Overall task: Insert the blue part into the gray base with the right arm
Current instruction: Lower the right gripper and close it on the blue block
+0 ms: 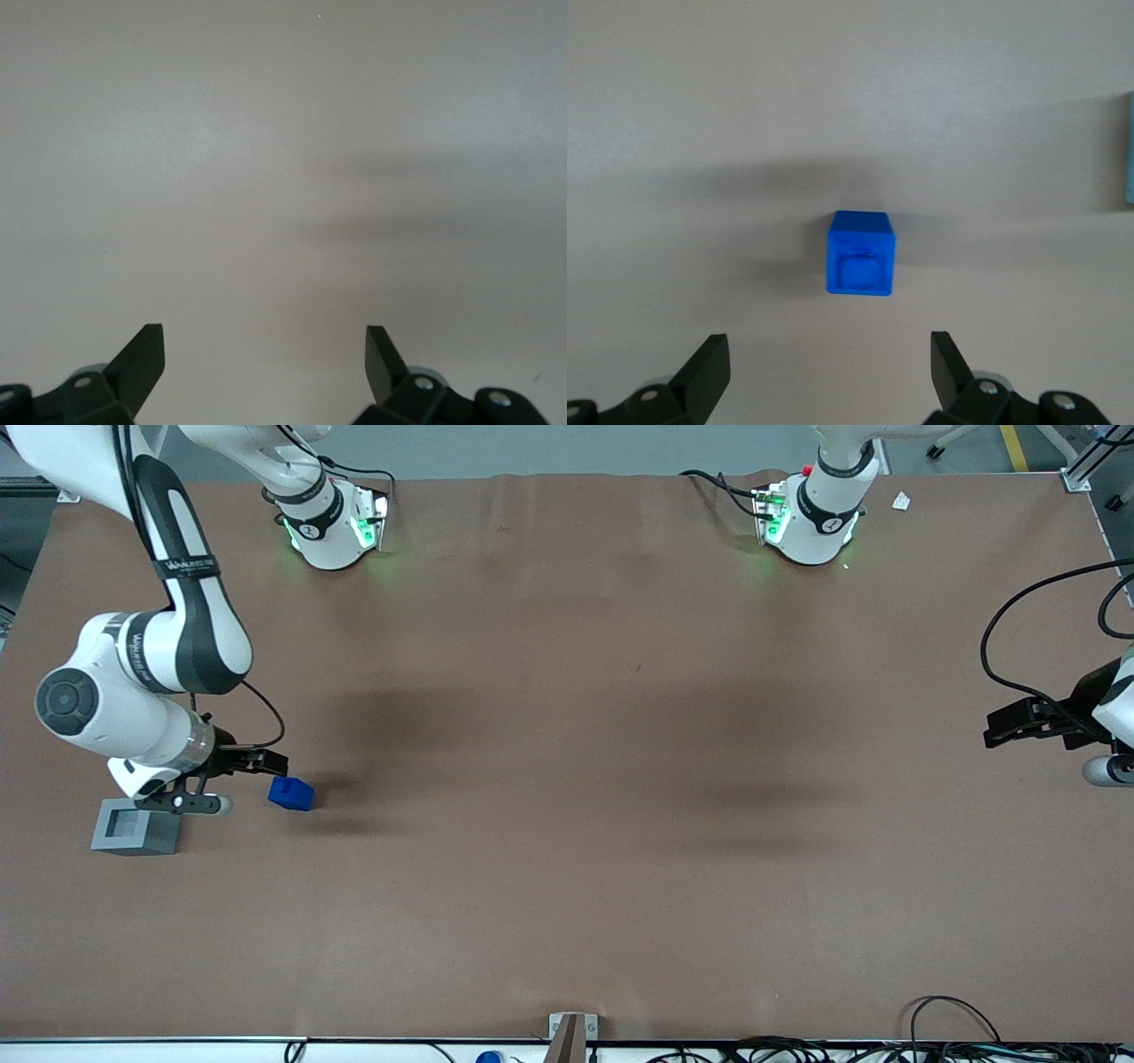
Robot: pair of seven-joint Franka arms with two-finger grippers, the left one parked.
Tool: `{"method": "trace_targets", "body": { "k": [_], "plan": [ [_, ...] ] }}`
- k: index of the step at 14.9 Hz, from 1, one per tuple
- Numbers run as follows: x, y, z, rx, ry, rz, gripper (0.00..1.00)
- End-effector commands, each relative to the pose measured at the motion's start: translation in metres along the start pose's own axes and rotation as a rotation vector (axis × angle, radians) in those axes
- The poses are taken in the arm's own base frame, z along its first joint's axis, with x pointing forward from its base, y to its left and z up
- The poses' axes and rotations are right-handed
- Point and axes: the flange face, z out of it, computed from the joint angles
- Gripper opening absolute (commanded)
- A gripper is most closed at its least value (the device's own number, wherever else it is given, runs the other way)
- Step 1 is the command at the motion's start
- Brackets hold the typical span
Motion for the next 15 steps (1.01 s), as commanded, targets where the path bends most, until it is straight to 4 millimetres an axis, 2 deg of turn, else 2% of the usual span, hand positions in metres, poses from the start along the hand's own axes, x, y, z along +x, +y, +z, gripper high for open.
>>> {"method": "trace_targets", "body": {
  "k": [1, 9, 13, 15],
  "plan": [
    [-0.003, -0.002, 0.015, -0.002, 0.016, 0.008, 1.00],
    [0.011, 0.018, 0.073, -0.008, 0.027, 0.055, 1.00],
    [0.014, 0.024, 0.082, -0.006, 0.023, 0.072, 1.00],
    [0.017, 0.019, 0.085, -0.007, 0.020, 0.088, 1.00]
  ]
}}
